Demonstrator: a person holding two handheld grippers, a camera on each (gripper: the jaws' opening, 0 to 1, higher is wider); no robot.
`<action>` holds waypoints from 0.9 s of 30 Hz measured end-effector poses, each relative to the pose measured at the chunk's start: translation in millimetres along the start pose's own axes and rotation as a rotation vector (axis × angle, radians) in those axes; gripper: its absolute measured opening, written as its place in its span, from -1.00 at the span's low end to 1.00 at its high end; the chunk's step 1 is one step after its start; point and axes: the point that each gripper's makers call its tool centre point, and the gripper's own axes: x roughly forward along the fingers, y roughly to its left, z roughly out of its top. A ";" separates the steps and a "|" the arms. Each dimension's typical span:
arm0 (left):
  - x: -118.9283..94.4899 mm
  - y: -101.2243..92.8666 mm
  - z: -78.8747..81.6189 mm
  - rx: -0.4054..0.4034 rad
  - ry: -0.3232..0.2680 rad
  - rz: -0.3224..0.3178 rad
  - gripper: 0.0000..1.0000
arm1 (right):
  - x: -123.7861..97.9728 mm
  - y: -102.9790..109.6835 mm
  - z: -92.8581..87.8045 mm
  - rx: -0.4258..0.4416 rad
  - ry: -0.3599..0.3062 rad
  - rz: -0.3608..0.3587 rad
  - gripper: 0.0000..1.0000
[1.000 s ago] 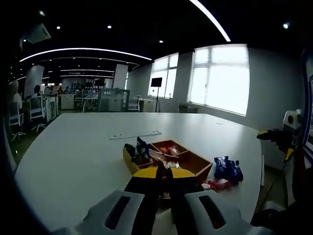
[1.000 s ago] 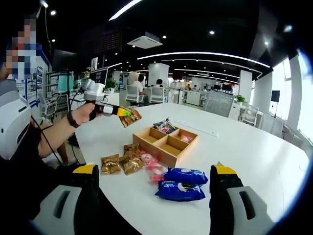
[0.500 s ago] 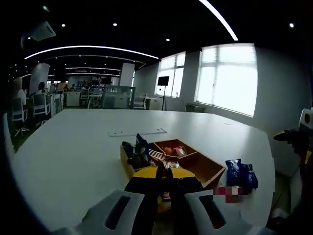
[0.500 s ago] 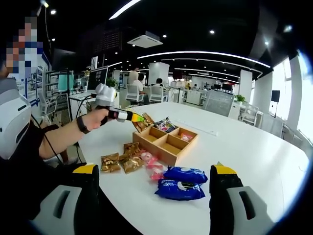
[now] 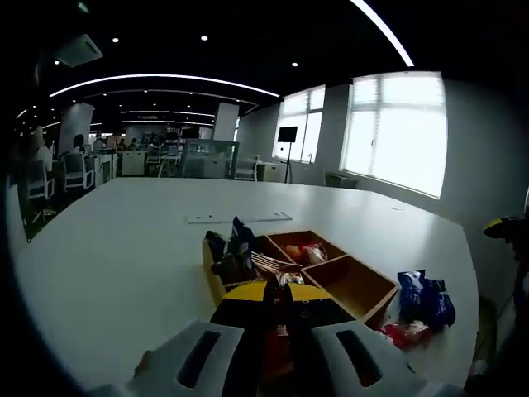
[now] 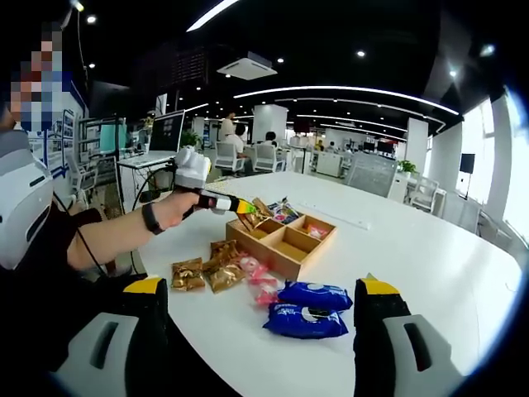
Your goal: Pick up the scattered marshmallows, QQ candies, Oreo cookies, and mixed nuts on the table and sort them into separate containers
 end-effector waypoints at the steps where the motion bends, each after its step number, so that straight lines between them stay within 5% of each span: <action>1: 1.3 0.5 -2.0 0.005 0.006 0.004 -0.77 | -0.2 -0.4 -0.3 0.000 0.001 -0.001 0.78; 14: 11.7 2.4 -17.6 0.104 0.085 0.036 -0.76 | 1.2 -0.7 -0.1 -0.001 0.005 -0.003 0.76; 27: 15.4 -6.3 -29.4 0.159 0.129 -0.003 -0.75 | -0.2 -0.5 -0.5 0.003 0.002 -0.004 0.76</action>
